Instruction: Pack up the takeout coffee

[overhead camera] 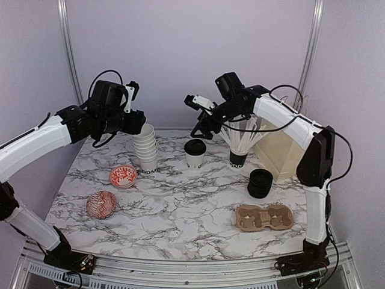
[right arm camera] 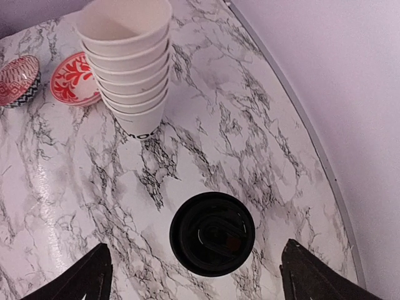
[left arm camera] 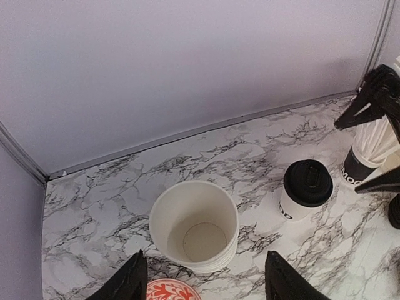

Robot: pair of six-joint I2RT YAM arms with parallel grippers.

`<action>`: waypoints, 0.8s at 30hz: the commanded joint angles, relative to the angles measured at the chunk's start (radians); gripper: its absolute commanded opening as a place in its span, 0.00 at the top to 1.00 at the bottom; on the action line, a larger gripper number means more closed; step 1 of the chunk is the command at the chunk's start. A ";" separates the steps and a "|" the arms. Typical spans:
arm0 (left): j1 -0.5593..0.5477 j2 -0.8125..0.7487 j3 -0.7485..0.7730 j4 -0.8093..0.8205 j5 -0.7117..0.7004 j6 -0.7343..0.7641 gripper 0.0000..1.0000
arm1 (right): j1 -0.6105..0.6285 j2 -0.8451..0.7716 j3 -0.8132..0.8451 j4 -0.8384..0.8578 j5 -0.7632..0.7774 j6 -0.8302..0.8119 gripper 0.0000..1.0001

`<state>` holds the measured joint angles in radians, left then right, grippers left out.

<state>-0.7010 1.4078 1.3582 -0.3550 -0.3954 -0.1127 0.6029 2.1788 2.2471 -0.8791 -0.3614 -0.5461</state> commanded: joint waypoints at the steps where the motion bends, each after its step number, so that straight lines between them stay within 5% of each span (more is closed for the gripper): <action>1: 0.051 0.112 0.142 -0.143 0.153 0.043 0.43 | 0.005 -0.176 -0.142 -0.019 -0.187 -0.052 0.11; 8: 0.095 0.265 0.309 -0.265 0.242 0.012 0.62 | 0.006 -0.425 -0.509 0.074 -0.314 -0.109 0.15; 11: 0.105 0.310 0.347 -0.284 0.262 0.005 0.62 | 0.006 -0.484 -0.599 0.107 -0.317 -0.103 0.15; 18: 0.112 0.399 0.422 -0.332 0.289 0.002 0.64 | 0.006 -0.503 -0.658 0.119 -0.320 -0.103 0.15; 24: 0.117 0.448 0.454 -0.362 0.274 -0.010 0.75 | 0.005 -0.489 -0.658 0.111 -0.348 -0.104 0.16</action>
<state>-0.5941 1.8290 1.7721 -0.6621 -0.1257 -0.1123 0.6029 1.6997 1.5845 -0.7856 -0.6716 -0.6403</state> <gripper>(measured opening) 0.268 0.841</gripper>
